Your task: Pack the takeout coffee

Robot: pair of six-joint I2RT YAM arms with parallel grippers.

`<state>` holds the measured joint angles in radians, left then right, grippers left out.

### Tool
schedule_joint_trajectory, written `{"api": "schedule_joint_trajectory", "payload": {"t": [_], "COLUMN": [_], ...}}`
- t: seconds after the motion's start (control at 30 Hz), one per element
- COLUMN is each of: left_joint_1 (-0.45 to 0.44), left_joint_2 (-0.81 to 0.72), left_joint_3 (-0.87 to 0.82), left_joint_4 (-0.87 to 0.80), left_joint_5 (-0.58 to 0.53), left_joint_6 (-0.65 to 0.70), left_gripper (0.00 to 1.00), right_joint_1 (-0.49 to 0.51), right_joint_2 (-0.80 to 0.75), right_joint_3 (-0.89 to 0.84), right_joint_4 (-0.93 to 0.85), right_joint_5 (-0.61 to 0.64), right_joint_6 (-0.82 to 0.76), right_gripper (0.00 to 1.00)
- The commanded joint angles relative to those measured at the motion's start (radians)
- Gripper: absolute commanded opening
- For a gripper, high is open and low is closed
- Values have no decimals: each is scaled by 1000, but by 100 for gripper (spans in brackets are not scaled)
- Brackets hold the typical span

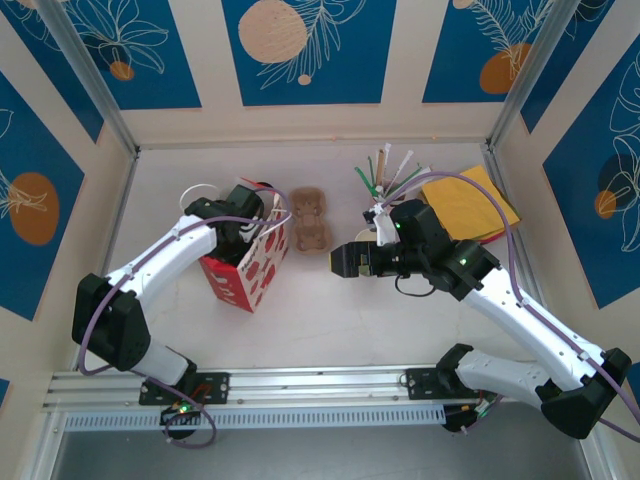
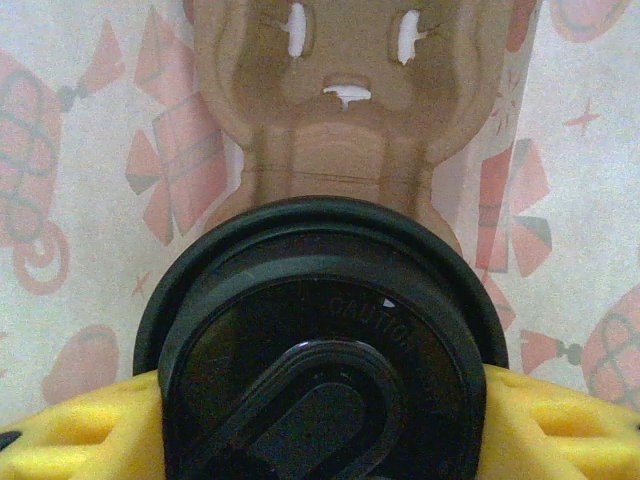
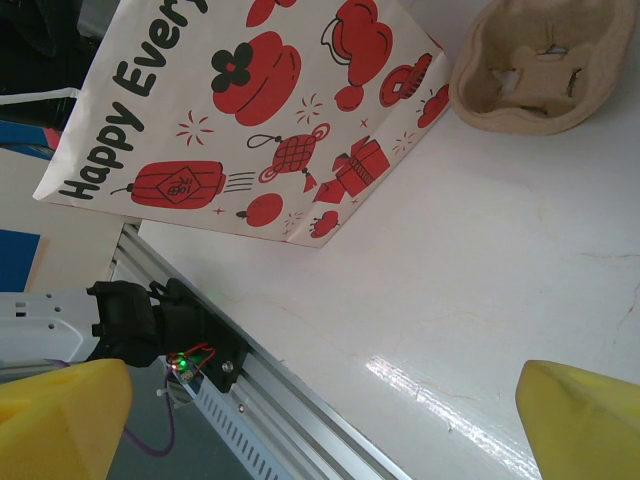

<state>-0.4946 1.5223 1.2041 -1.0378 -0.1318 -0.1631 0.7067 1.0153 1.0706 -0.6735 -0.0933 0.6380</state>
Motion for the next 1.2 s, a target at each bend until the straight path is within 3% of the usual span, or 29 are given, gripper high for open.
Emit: {"api": "schedule_joint_trajectory", "payload": {"t": [0.0,0.53,1.17], "left_joint_1": [22,23,22], "left_joint_2": [142,131,133], "left_joint_3": [-145,-146,-146], "left_joint_4": [82,76,78], "left_joint_5": [11,10,11], "left_joint_6": [-20,-21,-20], "left_gripper": [61,67,68], "right_joint_1": [-3,-3,-2], "right_joint_2": [-15,-16,-20], "right_joint_3": [-11,-6,-10], "right_joint_4": [-2,-2,-5], "right_joint_5": [-10,-8,-6], "right_joint_6": [11,8,12], "right_gripper": [99,99,99]}}
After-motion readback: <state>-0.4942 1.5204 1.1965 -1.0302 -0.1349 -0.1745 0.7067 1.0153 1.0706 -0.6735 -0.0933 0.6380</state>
